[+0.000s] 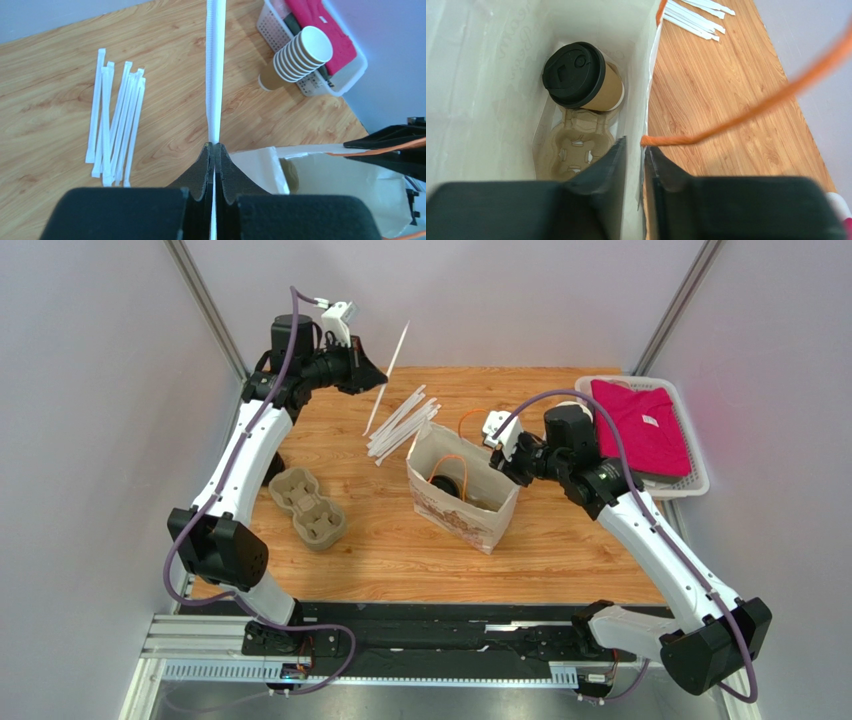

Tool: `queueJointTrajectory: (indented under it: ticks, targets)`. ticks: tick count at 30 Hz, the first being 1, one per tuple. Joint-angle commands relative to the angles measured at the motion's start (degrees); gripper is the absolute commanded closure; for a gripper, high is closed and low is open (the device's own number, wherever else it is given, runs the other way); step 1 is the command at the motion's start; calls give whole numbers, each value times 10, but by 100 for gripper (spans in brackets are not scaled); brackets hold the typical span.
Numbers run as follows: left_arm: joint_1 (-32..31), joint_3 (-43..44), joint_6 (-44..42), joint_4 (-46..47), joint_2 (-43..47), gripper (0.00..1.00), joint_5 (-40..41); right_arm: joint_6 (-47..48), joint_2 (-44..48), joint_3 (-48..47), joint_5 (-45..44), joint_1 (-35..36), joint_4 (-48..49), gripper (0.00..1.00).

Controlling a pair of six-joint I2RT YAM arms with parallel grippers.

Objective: Pack the takeout coffee

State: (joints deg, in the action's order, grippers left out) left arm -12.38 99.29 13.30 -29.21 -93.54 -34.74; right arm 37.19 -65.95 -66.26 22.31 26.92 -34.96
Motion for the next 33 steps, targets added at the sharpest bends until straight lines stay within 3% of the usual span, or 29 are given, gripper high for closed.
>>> queueJointTrajectory:
  ticks: [1,6,17,23,26,33]
  targets:
    - [-4,-7,23,31,23,100,-23,-21,-2,-39,15,0,24,65]
    - [-4,-8,34,37,33,100,-27,-36,-3,-53,-23,-1,20,55]
    - [-4,19,51,76,41,100,-51,-93,28,-126,-87,-2,2,16]
    - [-4,-26,73,171,80,100,-87,-156,42,-199,-88,-1,10,14]
    - [-12,-58,80,260,112,100,-118,-213,29,-244,-73,-2,41,15]
    - [-90,-87,31,329,181,100,-101,-385,-47,-368,-14,-1,137,16]
